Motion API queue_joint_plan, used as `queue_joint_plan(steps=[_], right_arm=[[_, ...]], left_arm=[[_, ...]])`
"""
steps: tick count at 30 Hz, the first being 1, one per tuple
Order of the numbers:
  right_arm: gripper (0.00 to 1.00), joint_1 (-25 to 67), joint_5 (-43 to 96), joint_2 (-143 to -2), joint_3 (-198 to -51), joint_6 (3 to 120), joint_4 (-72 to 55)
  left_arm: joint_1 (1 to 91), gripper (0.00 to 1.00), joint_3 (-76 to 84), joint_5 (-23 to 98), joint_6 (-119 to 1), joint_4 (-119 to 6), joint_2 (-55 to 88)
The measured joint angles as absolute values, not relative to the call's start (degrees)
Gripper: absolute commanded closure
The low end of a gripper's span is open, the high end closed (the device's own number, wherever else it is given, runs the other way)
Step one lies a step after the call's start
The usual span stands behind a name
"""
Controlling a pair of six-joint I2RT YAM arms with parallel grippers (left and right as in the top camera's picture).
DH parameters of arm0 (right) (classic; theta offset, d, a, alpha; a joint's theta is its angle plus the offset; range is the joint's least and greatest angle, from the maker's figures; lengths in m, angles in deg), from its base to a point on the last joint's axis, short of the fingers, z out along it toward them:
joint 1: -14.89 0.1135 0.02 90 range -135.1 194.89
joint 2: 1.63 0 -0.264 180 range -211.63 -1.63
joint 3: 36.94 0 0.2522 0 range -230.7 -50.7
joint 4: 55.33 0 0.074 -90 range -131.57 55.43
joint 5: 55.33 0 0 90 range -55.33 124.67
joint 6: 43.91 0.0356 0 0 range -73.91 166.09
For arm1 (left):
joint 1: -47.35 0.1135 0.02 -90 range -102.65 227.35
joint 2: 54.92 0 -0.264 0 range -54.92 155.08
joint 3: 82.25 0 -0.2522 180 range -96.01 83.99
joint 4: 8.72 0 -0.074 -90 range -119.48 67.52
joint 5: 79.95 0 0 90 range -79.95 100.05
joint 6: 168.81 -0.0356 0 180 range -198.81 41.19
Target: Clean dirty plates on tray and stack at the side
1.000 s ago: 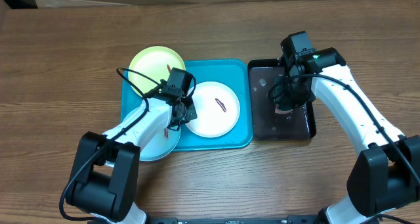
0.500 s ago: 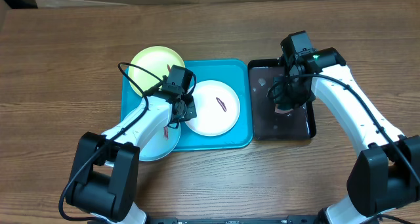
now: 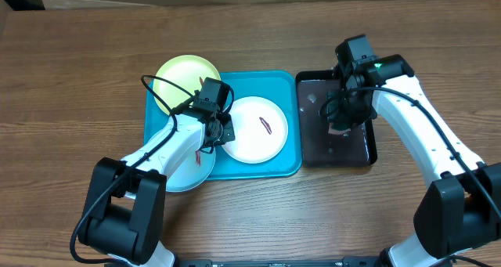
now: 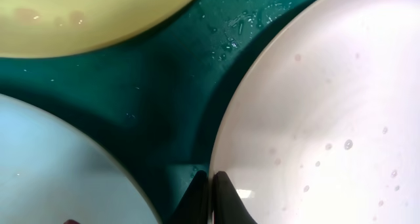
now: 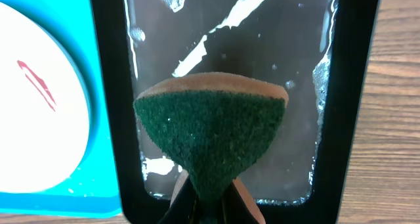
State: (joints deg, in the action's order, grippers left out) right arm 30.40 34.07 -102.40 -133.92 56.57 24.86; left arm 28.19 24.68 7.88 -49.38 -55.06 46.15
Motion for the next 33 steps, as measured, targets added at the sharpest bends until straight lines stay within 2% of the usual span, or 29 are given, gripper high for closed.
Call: queue_joint_plan(steps=[7, 14, 22, 33], right_arm=[[0.96, 31.98, 34.09, -102.38, -134.47, 55.72, 25.10], [0.96, 32.54, 35.65, -102.40, -124.10, 55.08, 13.56], [0.96, 32.44, 37.77, -102.35, -128.32, 54.99, 22.85], [0.96, 32.41, 37.90, -101.74, -124.96, 55.04, 16.60]], left_arm=[[28.19, 0.96, 24.68, 9.21, -49.38, -55.06, 46.15], [28.19, 0.96, 24.66, 10.98, -49.36, -55.06, 46.15], [28.19, 0.96, 24.66, 12.20, -49.20, -54.97, 46.15], [29.54, 0.96, 24.66, 13.34, -48.79, -55.02, 46.15]])
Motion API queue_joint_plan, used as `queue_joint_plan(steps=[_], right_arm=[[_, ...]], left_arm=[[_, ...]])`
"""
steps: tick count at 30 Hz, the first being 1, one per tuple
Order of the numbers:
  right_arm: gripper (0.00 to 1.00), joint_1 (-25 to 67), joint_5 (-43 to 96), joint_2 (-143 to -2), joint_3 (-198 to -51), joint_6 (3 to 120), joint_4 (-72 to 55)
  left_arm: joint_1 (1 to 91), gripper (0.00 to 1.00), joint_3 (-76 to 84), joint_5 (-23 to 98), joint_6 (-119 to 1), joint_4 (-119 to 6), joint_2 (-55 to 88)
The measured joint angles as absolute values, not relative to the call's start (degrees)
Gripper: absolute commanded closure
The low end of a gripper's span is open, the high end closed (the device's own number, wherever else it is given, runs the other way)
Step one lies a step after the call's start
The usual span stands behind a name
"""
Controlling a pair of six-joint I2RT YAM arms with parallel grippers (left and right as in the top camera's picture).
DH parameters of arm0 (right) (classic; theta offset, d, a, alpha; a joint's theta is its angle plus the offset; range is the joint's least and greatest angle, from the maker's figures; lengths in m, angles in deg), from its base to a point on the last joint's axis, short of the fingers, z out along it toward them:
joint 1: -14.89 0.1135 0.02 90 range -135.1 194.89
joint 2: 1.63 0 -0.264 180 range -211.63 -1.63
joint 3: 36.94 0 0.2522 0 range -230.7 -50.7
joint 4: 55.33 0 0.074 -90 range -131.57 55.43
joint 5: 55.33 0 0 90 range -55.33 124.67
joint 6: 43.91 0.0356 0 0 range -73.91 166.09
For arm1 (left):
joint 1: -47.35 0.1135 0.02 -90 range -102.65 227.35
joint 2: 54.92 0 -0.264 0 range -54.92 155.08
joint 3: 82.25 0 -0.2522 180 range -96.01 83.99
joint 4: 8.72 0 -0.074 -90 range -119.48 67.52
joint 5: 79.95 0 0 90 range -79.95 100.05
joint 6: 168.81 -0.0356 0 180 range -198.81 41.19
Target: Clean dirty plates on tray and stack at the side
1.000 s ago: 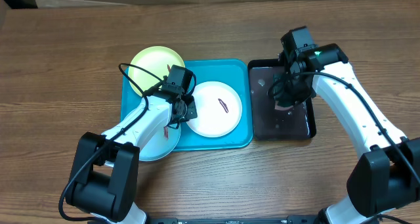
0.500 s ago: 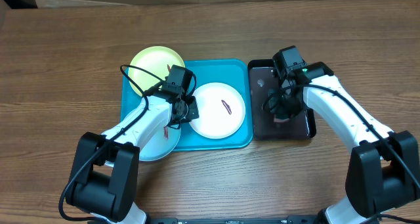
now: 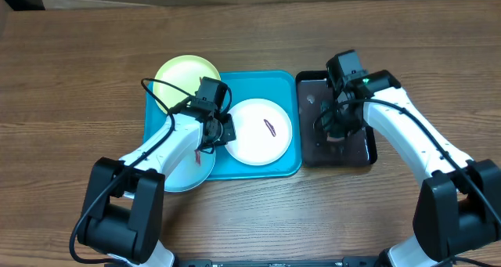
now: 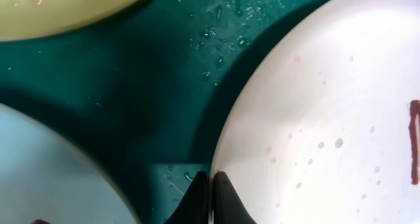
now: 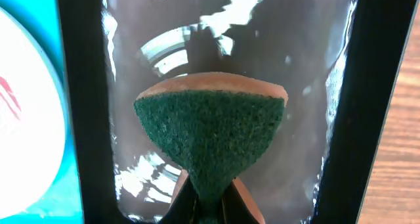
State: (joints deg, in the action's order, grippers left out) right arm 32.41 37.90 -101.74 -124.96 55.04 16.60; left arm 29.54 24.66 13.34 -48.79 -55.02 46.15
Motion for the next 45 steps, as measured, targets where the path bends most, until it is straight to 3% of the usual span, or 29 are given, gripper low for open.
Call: queue_joint_plan(steps=[8, 21, 33, 45], right_arm=[[0.96, 32.30, 34.23, -101.74, -134.12, 55.08, 22.13], [0.96, 38.73, 20.11, -101.44, -136.17, 52.76, 9.23], [0.96, 54.38, 45.05, -109.72, -135.49, 52.20, 4.53], [0.96, 55.38, 56.04, -116.47, -135.38, 52.04, 2.81]], left_arm=[[31.99, 0.96, 24.66, 14.35, -48.77, -55.06, 46.15], [32.12, 0.96, 24.66, 16.27, -48.77, -55.15, 46.15], [32.12, 0.96, 24.66, 16.58, -48.77, -55.21, 46.15], [32.12, 0.96, 24.66, 16.75, -48.77, -55.50, 46.15]])
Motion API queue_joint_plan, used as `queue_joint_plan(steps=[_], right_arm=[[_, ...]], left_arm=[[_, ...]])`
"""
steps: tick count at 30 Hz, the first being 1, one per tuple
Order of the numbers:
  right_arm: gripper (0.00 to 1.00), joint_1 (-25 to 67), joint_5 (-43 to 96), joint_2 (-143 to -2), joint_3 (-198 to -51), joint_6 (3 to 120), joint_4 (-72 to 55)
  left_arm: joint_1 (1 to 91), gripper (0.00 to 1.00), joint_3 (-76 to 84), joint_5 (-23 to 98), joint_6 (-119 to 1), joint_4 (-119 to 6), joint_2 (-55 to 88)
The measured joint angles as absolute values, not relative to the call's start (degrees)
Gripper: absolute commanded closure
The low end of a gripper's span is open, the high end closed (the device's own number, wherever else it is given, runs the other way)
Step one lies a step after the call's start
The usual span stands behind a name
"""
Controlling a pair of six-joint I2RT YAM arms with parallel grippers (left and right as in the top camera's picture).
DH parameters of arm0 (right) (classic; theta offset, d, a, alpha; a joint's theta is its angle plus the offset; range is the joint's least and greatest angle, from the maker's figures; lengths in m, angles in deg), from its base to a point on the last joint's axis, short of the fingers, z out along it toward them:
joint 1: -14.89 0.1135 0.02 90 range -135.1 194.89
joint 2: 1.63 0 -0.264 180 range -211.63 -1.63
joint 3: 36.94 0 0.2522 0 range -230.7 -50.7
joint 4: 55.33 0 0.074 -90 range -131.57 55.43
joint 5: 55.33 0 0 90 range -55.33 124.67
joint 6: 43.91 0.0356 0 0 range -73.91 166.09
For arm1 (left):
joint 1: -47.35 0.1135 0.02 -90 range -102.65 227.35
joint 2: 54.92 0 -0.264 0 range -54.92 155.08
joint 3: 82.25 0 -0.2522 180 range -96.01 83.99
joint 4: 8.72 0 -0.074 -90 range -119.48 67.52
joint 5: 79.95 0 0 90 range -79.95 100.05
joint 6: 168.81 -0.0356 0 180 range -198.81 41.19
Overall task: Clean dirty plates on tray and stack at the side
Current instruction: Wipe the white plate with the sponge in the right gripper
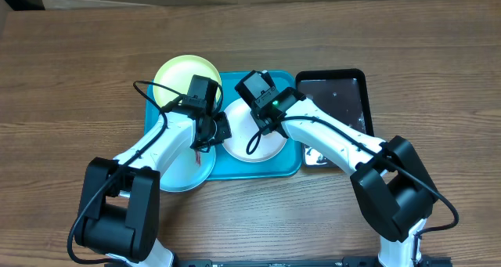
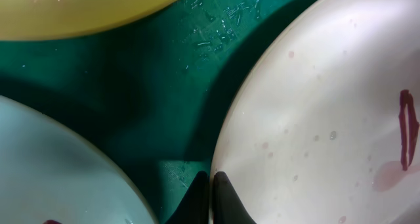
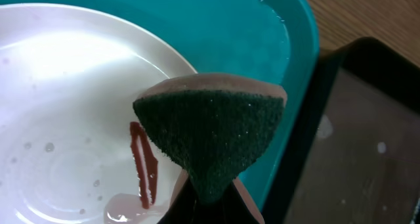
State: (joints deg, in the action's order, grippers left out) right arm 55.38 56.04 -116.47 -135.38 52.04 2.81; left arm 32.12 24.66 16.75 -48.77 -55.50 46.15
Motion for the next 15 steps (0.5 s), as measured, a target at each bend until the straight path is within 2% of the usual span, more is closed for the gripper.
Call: queue_joint_plan(steps=[15], right_arm=[[0.96, 55.43, 53.00, -122.68, -135.56, 52.52, 1.91]], left_arm=[[32.12, 0.96, 24.66, 16.77, -48.77, -55.50, 46.15]])
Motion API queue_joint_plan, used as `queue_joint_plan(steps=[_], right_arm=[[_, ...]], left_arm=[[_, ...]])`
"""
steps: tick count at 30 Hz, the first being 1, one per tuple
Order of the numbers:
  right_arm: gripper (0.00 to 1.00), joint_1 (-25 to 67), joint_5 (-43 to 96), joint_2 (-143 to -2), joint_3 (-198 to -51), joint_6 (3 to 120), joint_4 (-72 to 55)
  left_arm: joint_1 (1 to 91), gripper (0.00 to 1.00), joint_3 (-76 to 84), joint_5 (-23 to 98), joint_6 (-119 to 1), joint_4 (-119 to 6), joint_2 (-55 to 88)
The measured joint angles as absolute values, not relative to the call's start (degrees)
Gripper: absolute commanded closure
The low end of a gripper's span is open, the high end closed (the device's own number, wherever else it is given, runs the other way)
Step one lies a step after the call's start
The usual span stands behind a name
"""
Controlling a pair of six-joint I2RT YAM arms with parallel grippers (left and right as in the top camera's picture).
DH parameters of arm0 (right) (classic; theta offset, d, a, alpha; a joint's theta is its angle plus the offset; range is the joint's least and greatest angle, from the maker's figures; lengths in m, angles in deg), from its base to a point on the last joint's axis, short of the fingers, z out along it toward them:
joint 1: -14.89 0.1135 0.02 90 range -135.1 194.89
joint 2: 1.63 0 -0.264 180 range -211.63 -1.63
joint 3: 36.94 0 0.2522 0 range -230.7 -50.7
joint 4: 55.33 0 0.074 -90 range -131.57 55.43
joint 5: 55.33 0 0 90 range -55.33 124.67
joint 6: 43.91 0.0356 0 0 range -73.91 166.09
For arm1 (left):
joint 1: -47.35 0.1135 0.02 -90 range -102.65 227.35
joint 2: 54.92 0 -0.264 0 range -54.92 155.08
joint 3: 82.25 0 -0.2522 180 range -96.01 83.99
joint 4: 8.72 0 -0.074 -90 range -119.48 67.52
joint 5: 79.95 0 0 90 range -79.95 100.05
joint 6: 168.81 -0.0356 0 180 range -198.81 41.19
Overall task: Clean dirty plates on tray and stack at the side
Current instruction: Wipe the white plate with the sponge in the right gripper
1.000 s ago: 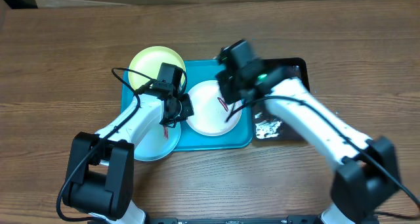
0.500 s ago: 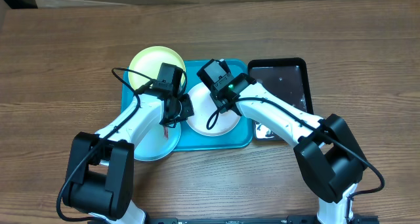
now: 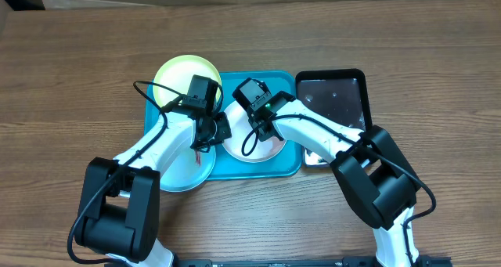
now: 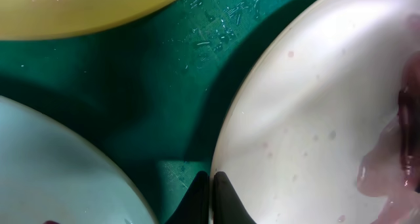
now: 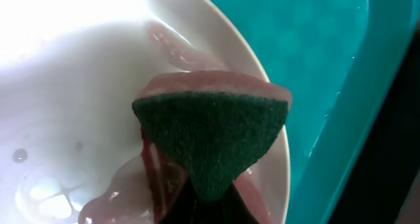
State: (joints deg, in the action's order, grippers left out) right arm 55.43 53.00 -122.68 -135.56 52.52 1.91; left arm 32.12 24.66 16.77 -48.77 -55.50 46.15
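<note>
A white plate lies in the middle of the blue tray. My left gripper is shut on the plate's left rim. My right gripper is shut on a green-and-tan sponge, which presses on the plate's right part. A red stain shows beside the sponge, smeared into pink water. From overhead the right gripper covers the plate's middle.
A yellow plate leans over the tray's far left corner. A pale blue plate sits at the tray's near left, under my left arm. A black tray of water stands right of the blue tray.
My right gripper has come down, so the sponge now presses on the white plate. The red streak has smeared into pink water. My left gripper has not moved.
The sponge was first held in the black water tray, at both early moments. Then it hung over the white plate with a sharp red streak below it. Now it sits on the stain. My left gripper held the plate's rim throughout.
</note>
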Motion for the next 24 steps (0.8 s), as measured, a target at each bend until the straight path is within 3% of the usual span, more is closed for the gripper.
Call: queue_joint_plan(steps=[24], right_arm=[[0.96, 53.77, 19.82, -123.25, -138.14, 53.01, 3.53]], left_arm=[[32.63, 0.96, 24.66, 15.53, -48.77, -56.13, 46.15]])
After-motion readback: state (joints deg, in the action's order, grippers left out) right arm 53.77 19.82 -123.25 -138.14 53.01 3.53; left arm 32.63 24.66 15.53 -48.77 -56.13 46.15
